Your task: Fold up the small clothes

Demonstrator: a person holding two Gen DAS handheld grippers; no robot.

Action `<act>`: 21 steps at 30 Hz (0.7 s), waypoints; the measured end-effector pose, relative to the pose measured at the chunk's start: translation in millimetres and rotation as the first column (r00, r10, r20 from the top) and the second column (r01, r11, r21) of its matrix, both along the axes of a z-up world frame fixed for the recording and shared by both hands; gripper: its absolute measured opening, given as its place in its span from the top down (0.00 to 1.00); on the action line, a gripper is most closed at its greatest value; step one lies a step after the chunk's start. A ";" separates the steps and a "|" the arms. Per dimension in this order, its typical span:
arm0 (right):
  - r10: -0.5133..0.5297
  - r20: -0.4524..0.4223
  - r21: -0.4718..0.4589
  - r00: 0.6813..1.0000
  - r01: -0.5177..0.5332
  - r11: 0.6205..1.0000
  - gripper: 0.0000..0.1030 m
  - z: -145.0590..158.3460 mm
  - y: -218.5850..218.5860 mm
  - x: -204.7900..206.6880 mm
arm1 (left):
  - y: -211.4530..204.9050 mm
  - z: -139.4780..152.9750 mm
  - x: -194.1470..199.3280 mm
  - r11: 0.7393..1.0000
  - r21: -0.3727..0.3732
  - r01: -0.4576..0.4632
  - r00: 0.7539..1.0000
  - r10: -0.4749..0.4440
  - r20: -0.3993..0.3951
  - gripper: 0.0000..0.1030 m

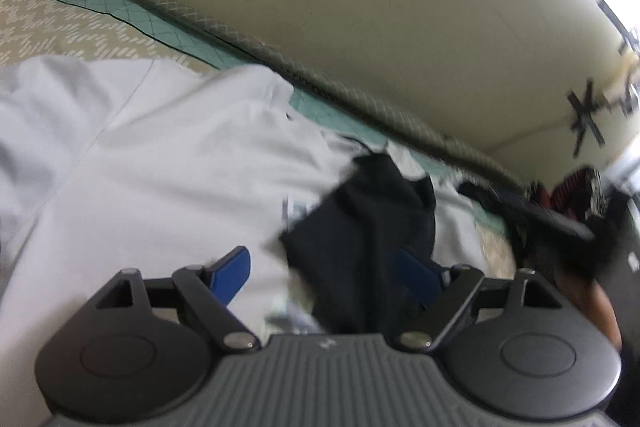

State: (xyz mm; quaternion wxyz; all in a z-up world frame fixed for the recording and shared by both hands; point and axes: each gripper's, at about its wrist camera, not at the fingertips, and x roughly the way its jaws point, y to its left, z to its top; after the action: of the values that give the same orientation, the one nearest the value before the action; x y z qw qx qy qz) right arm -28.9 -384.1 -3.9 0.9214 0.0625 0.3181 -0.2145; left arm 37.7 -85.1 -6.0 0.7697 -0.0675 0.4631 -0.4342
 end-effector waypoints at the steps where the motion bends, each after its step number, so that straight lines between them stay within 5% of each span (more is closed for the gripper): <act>1: -0.019 -0.011 0.057 1.000 0.019 0.998 0.46 -6.2 -14.1 2.7 | -1.4 -1.2 -5.0 1.000 -0.002 0.019 1.000 -0.019 0.001 0.23; 2: -0.025 -0.015 0.144 1.000 0.027 0.989 0.58 -14.5 -27.0 4.5 | -4.5 -2.5 -10.0 0.999 -0.001 0.043 0.999 -0.043 0.002 0.31; 3: -0.028 -0.008 0.215 1.000 0.029 0.976 0.88 -21.2 -35.2 3.3 | -11.7 -5.6 -14.2 0.998 0.015 0.066 0.998 -0.066 0.005 0.40; 5: -0.043 0.053 0.258 0.998 0.028 0.966 0.97 -25.9 -40.0 -6.5 | -28.7 -13.3 -19.6 0.994 0.064 0.086 0.995 -0.088 0.037 0.96; 7: -0.103 0.109 0.192 0.989 0.080 0.978 0.98 -23.1 -32.7 -21.5 | -38.2 -18.7 -23.1 0.996 0.071 0.053 0.989 -0.062 0.136 0.96; 11: -0.197 0.068 0.195 0.978 0.181 0.964 0.91 -33.7 -38.0 -34.2 | -45.4 -18.7 -32.8 0.993 0.115 0.025 0.972 -0.051 0.228 0.93; 12: -0.187 0.064 0.185 0.980 0.172 0.968 0.64 -30.6 -34.4 -36.5 | -46.1 -18.1 -36.9 0.991 0.131 0.025 0.966 -0.057 0.251 0.93; 14: -0.179 0.105 0.137 0.978 0.164 0.977 0.35 -14.9 -22.6 -49.8 | -43.1 -13.5 -40.7 0.987 0.161 0.030 0.964 -0.071 0.257 0.79; 16: -0.117 0.182 0.093 0.976 0.101 0.990 0.37 0.6 -4.0 -69.5 | -21.0 -1.7 -41.2 0.991 0.133 -0.011 0.960 -0.026 0.278 0.66; 21: 0.143 0.242 0.096 0.960 -0.171 0.981 0.40 28.6 48.2 -115.0 | 97.4 36.4 -41.1 0.983 0.040 -0.179 0.927 0.154 0.342 0.62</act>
State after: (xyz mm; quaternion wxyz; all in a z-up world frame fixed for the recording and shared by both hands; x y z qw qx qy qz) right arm -143.9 -335.9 24.6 0.9613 0.1153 0.2234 -0.1129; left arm -3.4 12.3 30.4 0.8736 -0.0039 0.3321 -0.3557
